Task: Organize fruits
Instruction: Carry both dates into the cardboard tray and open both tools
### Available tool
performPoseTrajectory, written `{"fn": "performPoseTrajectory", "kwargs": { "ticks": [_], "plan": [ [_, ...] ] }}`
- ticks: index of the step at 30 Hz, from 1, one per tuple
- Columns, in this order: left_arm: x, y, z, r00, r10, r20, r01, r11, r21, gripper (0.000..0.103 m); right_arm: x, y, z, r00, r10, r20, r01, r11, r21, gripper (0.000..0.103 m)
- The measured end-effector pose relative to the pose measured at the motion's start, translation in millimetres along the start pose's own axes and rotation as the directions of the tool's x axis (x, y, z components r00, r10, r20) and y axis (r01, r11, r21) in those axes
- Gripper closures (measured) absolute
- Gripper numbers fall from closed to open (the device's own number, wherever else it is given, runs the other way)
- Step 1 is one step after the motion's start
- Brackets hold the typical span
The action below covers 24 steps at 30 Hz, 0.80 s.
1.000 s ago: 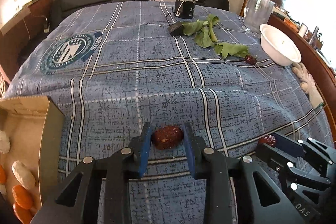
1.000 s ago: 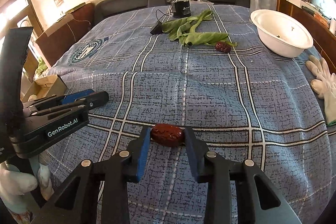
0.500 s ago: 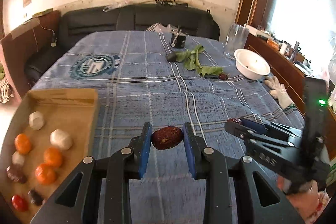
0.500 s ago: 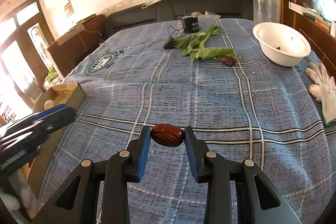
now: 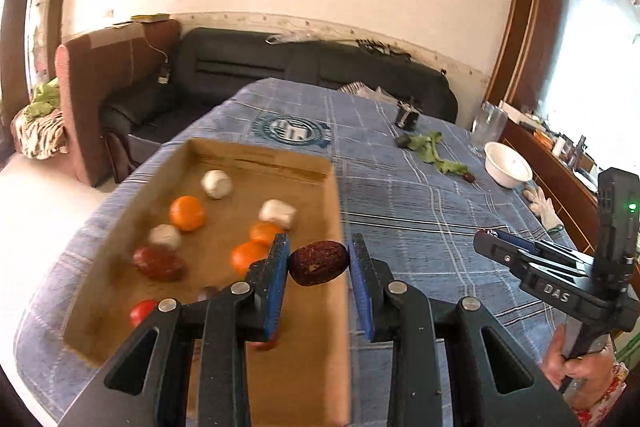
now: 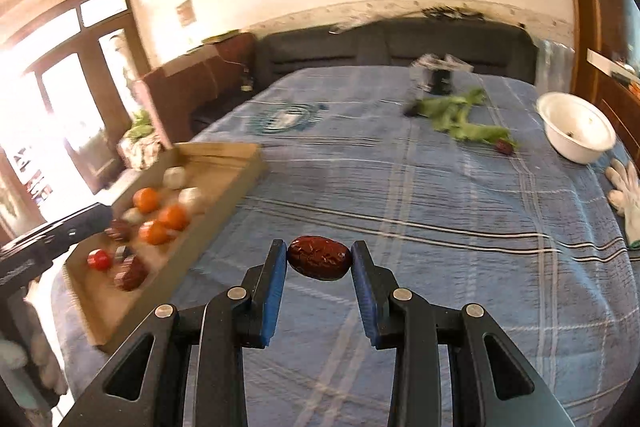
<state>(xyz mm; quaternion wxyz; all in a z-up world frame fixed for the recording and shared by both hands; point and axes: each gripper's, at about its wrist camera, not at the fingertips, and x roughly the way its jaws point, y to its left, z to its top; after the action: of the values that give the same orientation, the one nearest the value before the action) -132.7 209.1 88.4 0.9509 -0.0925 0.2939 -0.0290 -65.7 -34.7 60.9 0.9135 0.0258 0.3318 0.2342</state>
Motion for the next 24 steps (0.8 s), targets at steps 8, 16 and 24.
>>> {"fn": "performPoseTrajectory", "kwargs": {
  "ticks": [8,16,24],
  "plan": [
    [-9,43,-16,0.995,0.092,-0.028,-0.093,0.994,-0.05,0.074,13,62,0,0.992,0.113,-0.056,-0.116,0.992,-0.052,0.066],
    [-1,85,-27,0.983,0.148,-0.106,-0.16,0.979,-0.124,0.074,38,131,-3,0.978,0.174,-0.113,-0.192,0.967,-0.166,0.066],
    [12,98,-38,0.967,0.194,-0.163,-0.217,0.966,-0.137,0.074,83,152,0,0.974,0.109,-0.198,-0.146,0.972,-0.184,0.066]
  ]
}}
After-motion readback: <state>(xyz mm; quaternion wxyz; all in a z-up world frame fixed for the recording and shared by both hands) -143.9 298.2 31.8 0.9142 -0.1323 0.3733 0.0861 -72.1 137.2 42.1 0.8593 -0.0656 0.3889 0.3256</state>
